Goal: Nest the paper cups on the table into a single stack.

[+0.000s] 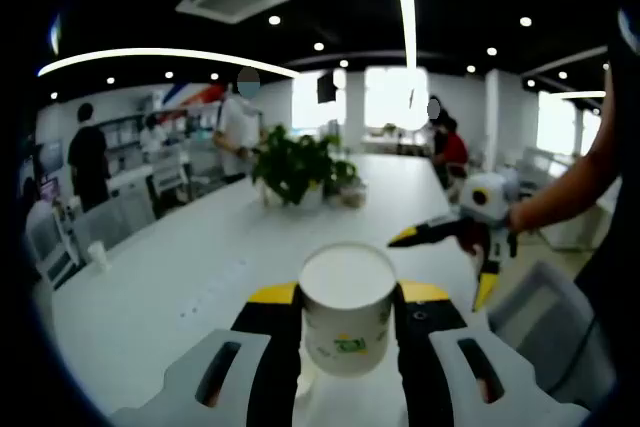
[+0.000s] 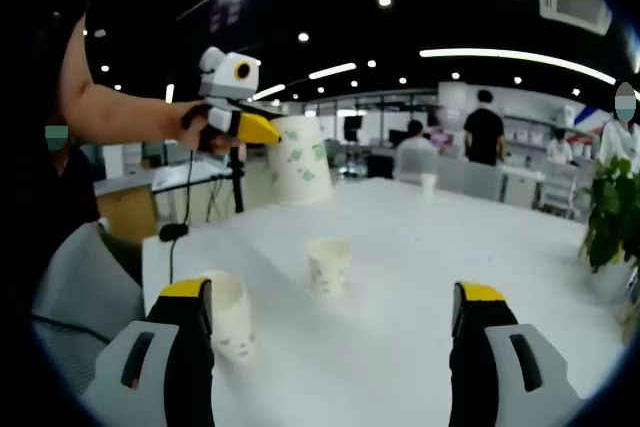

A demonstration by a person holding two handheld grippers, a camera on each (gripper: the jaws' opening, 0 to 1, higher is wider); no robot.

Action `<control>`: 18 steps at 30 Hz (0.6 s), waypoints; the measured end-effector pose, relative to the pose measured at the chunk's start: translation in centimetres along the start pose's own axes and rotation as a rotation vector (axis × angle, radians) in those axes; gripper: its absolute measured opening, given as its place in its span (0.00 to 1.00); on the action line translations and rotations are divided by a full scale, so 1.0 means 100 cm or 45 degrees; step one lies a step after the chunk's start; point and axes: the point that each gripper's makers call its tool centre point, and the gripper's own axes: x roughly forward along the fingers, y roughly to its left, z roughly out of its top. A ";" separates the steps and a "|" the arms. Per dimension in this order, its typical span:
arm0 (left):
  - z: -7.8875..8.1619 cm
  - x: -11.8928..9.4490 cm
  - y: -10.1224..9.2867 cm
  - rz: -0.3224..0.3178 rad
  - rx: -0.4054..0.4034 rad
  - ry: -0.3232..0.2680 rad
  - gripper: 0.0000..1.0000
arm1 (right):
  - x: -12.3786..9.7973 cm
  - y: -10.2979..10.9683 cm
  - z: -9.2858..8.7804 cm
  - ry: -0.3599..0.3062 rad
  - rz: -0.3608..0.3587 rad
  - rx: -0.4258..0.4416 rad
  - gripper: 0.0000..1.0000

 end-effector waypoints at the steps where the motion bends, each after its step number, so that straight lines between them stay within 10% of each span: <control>1: 0.001 -0.001 -0.002 0.000 0.002 -0.004 0.34 | 0.001 0.000 0.002 -0.005 0.002 -0.001 0.98; 18: 0.020 -0.021 -0.016 0.042 -0.083 -0.267 0.34 | 0.003 0.015 0.054 -0.104 0.077 -0.024 0.90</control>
